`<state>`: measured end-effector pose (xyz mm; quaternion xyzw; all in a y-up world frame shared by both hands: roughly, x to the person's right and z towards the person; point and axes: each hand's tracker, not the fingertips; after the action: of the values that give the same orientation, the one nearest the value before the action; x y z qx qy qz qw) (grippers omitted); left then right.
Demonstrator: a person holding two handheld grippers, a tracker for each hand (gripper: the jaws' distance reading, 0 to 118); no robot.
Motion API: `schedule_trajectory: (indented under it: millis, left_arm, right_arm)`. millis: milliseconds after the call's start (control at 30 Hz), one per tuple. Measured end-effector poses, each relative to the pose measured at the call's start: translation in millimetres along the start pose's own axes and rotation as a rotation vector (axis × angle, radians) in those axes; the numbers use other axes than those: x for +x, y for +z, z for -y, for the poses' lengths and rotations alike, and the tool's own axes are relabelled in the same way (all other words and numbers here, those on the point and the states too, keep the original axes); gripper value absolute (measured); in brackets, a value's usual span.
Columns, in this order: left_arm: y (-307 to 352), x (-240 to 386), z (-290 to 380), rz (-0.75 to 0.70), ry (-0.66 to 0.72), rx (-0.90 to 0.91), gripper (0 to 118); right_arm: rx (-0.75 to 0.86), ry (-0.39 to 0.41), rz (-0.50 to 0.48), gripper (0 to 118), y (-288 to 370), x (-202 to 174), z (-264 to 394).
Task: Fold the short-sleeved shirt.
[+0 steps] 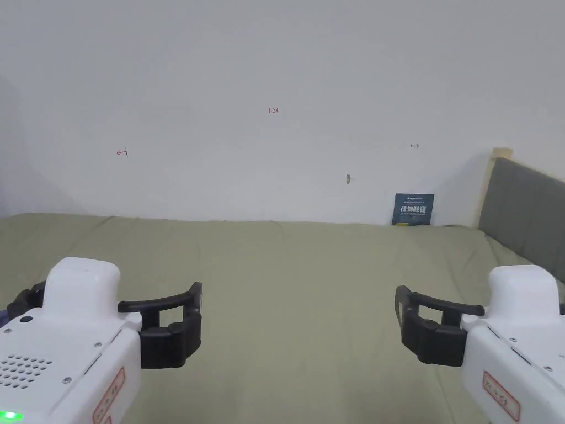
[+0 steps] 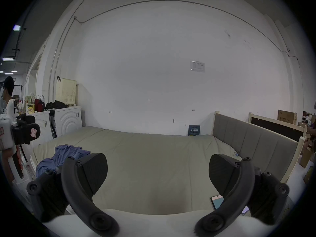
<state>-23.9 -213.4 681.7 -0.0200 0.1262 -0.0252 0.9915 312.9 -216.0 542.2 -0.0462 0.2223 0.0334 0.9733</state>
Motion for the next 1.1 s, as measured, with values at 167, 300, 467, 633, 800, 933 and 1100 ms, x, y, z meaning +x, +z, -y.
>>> schedule_trajectory:
  millis: [167, 300, 467, 633, 800, 933, 1100]
  left_arm:
    - [-0.4, 0.6, 0.8, 0.004, -0.001, -0.004, 118]
    - [4.5, 1.7, 0.3, 0.018, -0.001, 0.007, 3]
    - [-6.2, -10.0, -12.7, -0.003, 0.002, -0.008, 0]
    - [-1.1, -3.8, -7.1, -0.006, 0.033, -0.013, 0]
    - [9.4, -16.3, -16.5, -0.046, 0.073, -0.007, 0]
    - [32.4, -52.9, -31.2, -0.178, 0.047, -0.018, 0]
    - [88.1, -108.4, -32.0, -0.472, 0.001, -0.06, 0]
  right_arm:
    - [0.006, 0.002, 0.003, 117, 0.8, 0.4, -0.6]
    - [0.036, 0.035, 0.022, 0, 5.5, -3.4, -1.4]
    - [0.034, 0.002, 0.014, 0, 7.0, 5.1, -10.4]
    - [0.032, 0.009, 0.014, 0, 5.6, 3.9, -10.3]
    - [0.03, 0.01, 0.006, 0, 8.7, -13.9, -12.4]
    - [0.003, 0.004, -0.064, 0, -0.1, -48.2, -16.6]
    - [-0.02, -0.029, -0.213, 0, -15.6, -113.1, -25.6]
